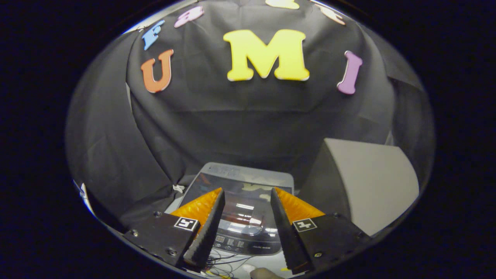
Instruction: Put the clothes into the washing machine and then close the washing machine lid.
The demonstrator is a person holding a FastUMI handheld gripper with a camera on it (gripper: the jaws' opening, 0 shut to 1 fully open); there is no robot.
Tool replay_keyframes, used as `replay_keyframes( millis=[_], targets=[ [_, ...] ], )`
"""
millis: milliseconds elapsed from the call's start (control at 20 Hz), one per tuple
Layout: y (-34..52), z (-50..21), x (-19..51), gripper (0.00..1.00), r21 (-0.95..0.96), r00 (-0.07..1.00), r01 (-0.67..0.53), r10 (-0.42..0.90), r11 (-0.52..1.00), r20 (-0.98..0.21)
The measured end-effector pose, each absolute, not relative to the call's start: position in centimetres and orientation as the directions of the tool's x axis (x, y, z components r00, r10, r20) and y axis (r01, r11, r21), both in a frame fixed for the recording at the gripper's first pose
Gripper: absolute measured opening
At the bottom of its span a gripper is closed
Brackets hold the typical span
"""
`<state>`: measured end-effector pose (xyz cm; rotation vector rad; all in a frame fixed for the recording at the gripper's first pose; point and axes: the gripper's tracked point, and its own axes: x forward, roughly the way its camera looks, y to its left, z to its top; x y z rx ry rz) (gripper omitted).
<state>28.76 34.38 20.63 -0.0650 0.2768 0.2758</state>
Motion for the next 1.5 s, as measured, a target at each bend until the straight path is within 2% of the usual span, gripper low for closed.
replay_keyframes(
  millis=[350, 500, 700, 950, 1250, 1500],
  targets=[
    [23.1, 25.2, 14.8, 0.75, -0.004, 0.985, -0.162, 0.162, 0.987, -0.058],
    [17.5, 23.2, 10.3, 1.0, 0.074, 0.989, -0.129, 0.134, 0.989, -0.059],
    [9.9, 18.7, 6.8, 1.0, 0.126, 0.993, -0.08, 0.09, 0.989, -0.075],
    [2.8, 13.7, 3.6, 1.0, 0.071, 0.997, -0.061, 0.064, 0.996, -0.041],
    [0.0, 11.1, 1.8, 1.0, 0.056, 0.994, -0.073, 0.068, 0.996, 0.084],
    [-1.8, 7.0, 2.0, 1.0, 0.084, 0.998, -0.054, 0.051, 0.995, 0.033]
  ],
)
